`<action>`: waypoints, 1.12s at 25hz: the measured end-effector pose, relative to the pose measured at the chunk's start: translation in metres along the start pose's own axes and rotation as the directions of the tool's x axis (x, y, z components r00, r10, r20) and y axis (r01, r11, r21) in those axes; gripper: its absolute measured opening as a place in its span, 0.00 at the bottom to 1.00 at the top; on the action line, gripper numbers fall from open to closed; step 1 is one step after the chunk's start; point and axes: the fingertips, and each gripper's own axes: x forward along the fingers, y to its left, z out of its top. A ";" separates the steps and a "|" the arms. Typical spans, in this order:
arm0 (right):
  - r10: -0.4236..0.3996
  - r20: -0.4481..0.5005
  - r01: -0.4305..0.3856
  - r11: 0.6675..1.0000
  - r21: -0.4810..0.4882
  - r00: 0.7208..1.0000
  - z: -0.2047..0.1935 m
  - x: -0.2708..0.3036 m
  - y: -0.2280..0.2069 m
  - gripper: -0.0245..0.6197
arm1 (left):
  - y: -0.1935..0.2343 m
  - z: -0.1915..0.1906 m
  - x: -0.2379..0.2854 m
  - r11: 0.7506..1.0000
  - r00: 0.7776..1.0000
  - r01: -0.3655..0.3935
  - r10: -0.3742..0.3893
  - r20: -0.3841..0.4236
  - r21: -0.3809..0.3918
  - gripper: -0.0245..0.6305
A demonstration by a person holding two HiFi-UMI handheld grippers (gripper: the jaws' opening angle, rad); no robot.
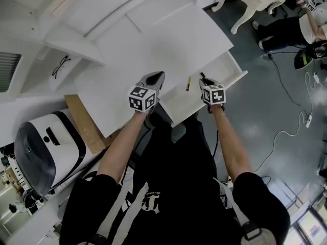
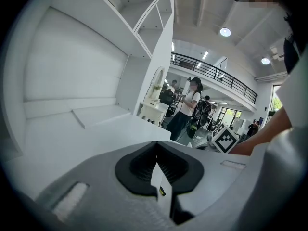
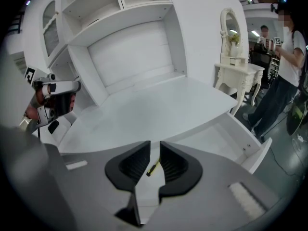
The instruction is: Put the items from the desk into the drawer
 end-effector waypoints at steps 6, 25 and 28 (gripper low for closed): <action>0.009 0.090 -0.006 0.999 -0.033 0.996 0.043 -0.019 -0.001 0.12 | -0.004 0.027 -0.005 1.000 0.999 -0.013 0.012 0.052 0.015 0.04; 0.100 0.280 -0.047 0.980 -0.191 0.955 0.157 -0.071 0.024 0.04 | 0.001 0.095 -0.046 0.992 0.973 -0.124 0.115 0.200 0.032 0.04; 0.131 0.294 -0.063 0.971 -0.230 0.947 0.173 -0.076 0.034 0.04 | 0.000 0.103 -0.053 0.989 0.966 -0.146 0.135 0.220 0.032 0.04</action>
